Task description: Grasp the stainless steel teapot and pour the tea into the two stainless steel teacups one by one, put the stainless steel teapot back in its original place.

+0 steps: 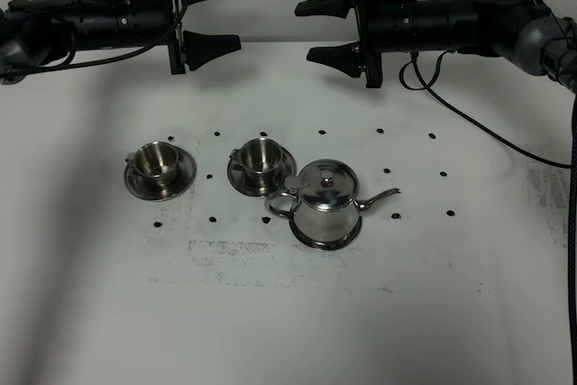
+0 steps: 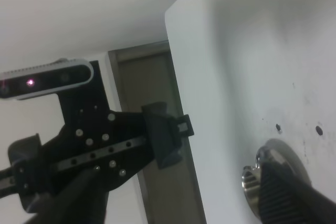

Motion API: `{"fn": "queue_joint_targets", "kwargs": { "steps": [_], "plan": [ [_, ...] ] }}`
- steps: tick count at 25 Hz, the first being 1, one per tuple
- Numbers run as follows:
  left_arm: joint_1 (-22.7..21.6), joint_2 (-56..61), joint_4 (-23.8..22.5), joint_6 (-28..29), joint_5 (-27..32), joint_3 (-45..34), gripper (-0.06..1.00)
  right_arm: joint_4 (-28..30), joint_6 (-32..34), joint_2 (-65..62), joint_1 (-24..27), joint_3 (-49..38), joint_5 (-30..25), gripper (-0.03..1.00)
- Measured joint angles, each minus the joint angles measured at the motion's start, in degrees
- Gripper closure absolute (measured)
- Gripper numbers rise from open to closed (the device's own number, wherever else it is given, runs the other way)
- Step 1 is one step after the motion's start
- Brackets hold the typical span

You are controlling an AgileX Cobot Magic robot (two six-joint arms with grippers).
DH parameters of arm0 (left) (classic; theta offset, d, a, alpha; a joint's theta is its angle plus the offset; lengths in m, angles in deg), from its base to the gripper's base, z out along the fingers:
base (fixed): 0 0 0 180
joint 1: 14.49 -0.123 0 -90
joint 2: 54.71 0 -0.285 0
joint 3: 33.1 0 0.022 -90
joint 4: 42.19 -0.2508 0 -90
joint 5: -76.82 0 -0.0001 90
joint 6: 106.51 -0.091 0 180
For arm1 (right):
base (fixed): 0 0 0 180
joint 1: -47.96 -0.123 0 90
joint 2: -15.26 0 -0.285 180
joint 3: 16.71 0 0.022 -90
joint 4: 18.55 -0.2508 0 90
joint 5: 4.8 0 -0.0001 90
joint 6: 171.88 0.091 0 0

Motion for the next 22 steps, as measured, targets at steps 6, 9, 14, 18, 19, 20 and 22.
{"fn": "queue_joint_targets", "kwargs": {
  "steps": [6, 9, 14, 18, 19, 20, 22],
  "plan": [
    [0.0, 0.0, -0.1, 0.0, 0.0, 0.0, 0.19, -2.2, -1.0, 0.0, 0.0, 0.0, -0.1, 0.38],
    [0.0, 0.0, -0.2, 0.0, 0.0, 0.0, 0.19, -3.4, -1.5, 0.0, 0.0, 0.0, -0.4, 0.38],
    [0.0, 0.0, -0.2, -0.1, 0.0, 0.0, 0.19, -3.6, -2.7, 0.0, 0.0, 0.0, -1.0, 0.38],
    [-0.2, 0.0, -0.4, -0.1, 0.0, 0.0, 0.23, -3.6, -5.4, 0.0, 0.2, 0.0, -2.3, 0.38],
    [-0.3, 0.0, -0.9, -0.1, 0.0, 0.0, 0.24, -3.6, -5.7, 0.0, 0.2, 0.0, -2.7, 0.38],
    [-0.4, 0.0, -1.3, -0.2, 0.0, 0.0, 0.25, -3.6, -5.8, 0.0, 0.3, 0.0, -3.0, 0.38],
    [-0.5, 0.0, -2.6, -0.2, 0.0, 0.0, 0.27, -3.1, -6.0, 0.0, 0.6, 0.0, -3.6, 0.38]
  ]
}}
